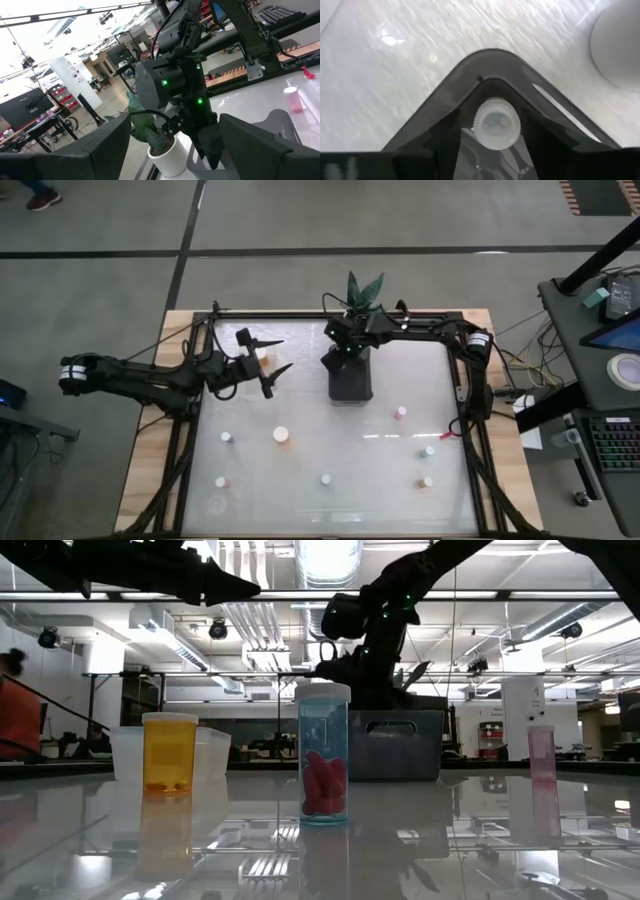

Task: Pick and place medicine bottles into bin by pill shape (circle, oval)
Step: Put the yellow pill bottle into the transparent bin

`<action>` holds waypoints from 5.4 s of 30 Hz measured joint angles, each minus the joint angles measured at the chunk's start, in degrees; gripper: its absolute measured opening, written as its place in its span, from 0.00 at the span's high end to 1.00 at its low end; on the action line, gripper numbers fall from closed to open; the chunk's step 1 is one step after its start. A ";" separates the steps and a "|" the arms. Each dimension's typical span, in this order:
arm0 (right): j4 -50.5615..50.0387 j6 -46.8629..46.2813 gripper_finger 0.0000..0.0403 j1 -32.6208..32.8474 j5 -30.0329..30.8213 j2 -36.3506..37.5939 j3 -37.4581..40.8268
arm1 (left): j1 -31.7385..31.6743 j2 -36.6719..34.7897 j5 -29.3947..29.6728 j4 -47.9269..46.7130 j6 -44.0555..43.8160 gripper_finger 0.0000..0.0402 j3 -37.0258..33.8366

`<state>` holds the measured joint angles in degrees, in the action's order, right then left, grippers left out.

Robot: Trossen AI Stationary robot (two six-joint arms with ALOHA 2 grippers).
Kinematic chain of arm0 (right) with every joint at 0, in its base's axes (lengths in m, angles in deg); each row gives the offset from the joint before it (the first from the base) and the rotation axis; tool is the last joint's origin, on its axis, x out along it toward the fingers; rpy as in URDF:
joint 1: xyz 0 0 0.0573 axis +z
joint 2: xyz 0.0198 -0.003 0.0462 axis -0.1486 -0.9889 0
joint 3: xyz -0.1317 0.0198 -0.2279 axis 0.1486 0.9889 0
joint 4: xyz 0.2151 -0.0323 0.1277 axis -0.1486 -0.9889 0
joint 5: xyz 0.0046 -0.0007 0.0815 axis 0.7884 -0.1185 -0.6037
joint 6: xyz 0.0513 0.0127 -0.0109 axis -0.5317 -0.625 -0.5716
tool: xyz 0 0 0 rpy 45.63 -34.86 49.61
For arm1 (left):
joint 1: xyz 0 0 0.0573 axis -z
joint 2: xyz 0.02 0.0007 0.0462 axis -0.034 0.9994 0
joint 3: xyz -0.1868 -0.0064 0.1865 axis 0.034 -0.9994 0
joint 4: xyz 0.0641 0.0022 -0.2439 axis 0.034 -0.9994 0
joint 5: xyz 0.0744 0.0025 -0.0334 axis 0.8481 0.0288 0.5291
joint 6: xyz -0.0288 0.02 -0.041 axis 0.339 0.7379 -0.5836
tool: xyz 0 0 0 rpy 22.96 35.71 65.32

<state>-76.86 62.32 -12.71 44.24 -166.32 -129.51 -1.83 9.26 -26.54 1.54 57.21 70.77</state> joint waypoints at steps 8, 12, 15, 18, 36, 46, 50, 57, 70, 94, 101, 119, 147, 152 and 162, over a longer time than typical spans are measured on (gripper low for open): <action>-7.71 0.31 0.52 1.26 0.16 2.98 -1.94 | 0.00 0.00 0.00 0.00 0.00 0.29 0.02; -10.39 1.00 0.52 4.49 0.98 6.49 -1.00 | 0.01 0.00 0.00 0.00 -0.19 0.29 0.02; -10.38 2.38 0.52 7.72 2.43 9.63 0.13 | -0.01 0.00 0.00 -0.02 -0.42 0.29 0.02; -9.60 3.45 0.52 11.31 3.95 13.10 2.31 | 0.05 0.00 0.00 -0.04 -1.01 0.29 0.02; 29.38 23.24 0.52 24.91 9.45 40.54 36.67 | 0.27 -0.02 -0.97 -0.17 -16.06 0.29 0.02; 48.66 40.10 0.52 25.90 9.45 52.69 51.54 | 3.65 1.30 -5.20 0.90 -28.28 0.29 0.11; 53.08 41.81 0.55 25.88 9.08 58.56 55.81 | 4.82 1.27 -4.97 2.17 -30.85 0.29 0.11; 54.21 38.39 0.59 25.46 9.11 68.31 59.55 | 5.78 2.43 -4.22 4.08 -34.88 0.29 1.69; 51.30 41.46 0.62 25.49 9.88 72.64 59.63 | 9.68 12.73 -4.90 -23.20 -44.15 0.29 20.24; 50.09 43.50 0.72 25.35 12.09 71.95 59.63 | 21.94 34.62 -13.97 -89.43 -108.40 0.29 43.89; 49.96 43.64 0.73 25.35 12.14 71.95 59.63 | 21.66 41.35 -15.94 -93.53 -108.68 0.29 50.39; 48.21 43.52 0.77 25.35 12.13 71.93 59.61 | 21.63 42.80 -12.49 -92.47 -110.03 0.29 47.95; 48.19 43.98 0.79 25.35 12.11 71.93 59.61 | 21.01 47.06 -13.49 -91.23 -106.47 0.48 48.02; 48.19 43.98 0.80 25.34 12.11 71.93 59.61 | 20.99 47.06 -13.55 -91.77 -105.52 0.52 48.36; 48.17 44.09 0.80 25.35 12.11 71.93 59.61 | 18.25 43.64 -12.04 -100.17 -96.21 0.52 57.45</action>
<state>-28.70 106.41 12.64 56.35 -94.39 -69.90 16.42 52.90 -38.57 -98.63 -39.00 128.22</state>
